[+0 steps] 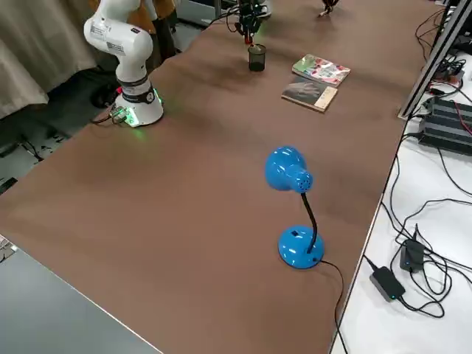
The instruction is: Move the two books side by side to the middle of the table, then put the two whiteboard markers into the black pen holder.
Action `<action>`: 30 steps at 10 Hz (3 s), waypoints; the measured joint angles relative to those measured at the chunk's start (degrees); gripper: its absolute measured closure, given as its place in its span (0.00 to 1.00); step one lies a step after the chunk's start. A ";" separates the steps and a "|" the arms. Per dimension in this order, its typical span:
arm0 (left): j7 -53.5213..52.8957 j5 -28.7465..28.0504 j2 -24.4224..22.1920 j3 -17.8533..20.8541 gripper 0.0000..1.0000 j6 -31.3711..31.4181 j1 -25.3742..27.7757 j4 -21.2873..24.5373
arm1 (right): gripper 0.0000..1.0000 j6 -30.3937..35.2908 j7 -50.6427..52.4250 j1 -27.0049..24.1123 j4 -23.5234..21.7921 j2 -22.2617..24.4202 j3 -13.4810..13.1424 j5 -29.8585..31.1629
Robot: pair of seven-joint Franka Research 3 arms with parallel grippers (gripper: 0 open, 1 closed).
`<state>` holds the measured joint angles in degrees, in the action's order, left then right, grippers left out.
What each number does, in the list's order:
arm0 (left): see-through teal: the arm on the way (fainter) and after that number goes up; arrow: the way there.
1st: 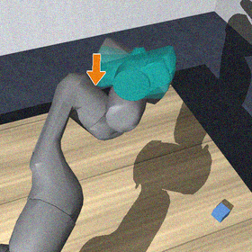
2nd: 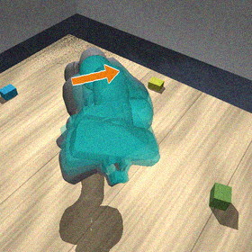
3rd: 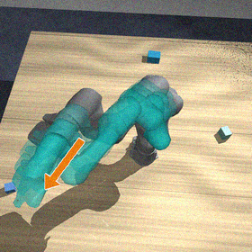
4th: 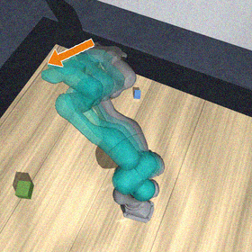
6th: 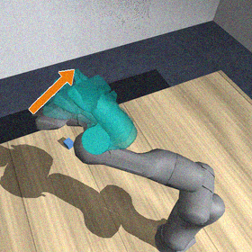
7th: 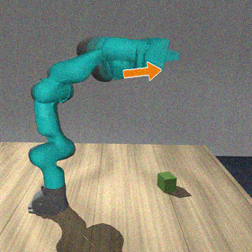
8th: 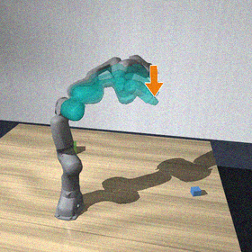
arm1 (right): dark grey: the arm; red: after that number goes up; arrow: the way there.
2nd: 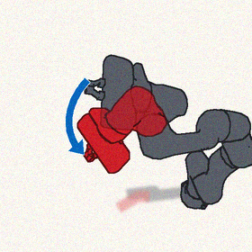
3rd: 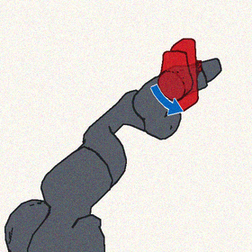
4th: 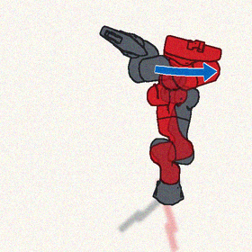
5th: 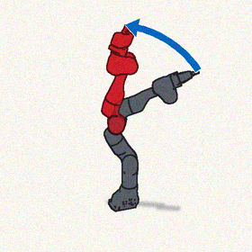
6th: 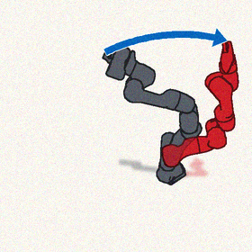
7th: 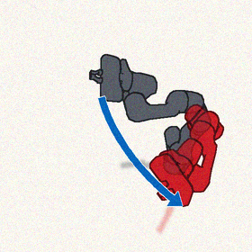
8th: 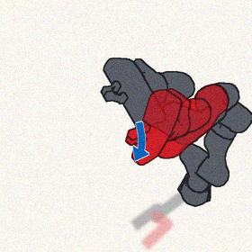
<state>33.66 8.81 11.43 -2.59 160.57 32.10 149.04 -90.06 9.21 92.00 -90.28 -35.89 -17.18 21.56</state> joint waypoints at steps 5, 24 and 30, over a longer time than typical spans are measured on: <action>5.14 0.00 -11.07 -7.73 0.83 -17.70 0.08 -8.58 | 0.54 0.04 -0.01 -0.95 1.00 -1.07 -0.59 1.38; 38.48 -5.33 -33.13 -46.46 0.83 -43.77 -11.71 -22.10 | 0.00 0.83 2.37 -63.69 5.50 23.59 -2.00 -20.29; 37.32 -5.36 -17.16 -18.03 0.83 -49.84 -36.62 -39.23 | 0.00 1.02 -4.02 -89.78 7.27 29.74 12.44 -22.30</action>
<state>70.98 3.45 -5.73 -20.62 110.73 -4.51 109.81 -89.04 5.19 2.22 -83.02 -6.15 -4.74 -0.74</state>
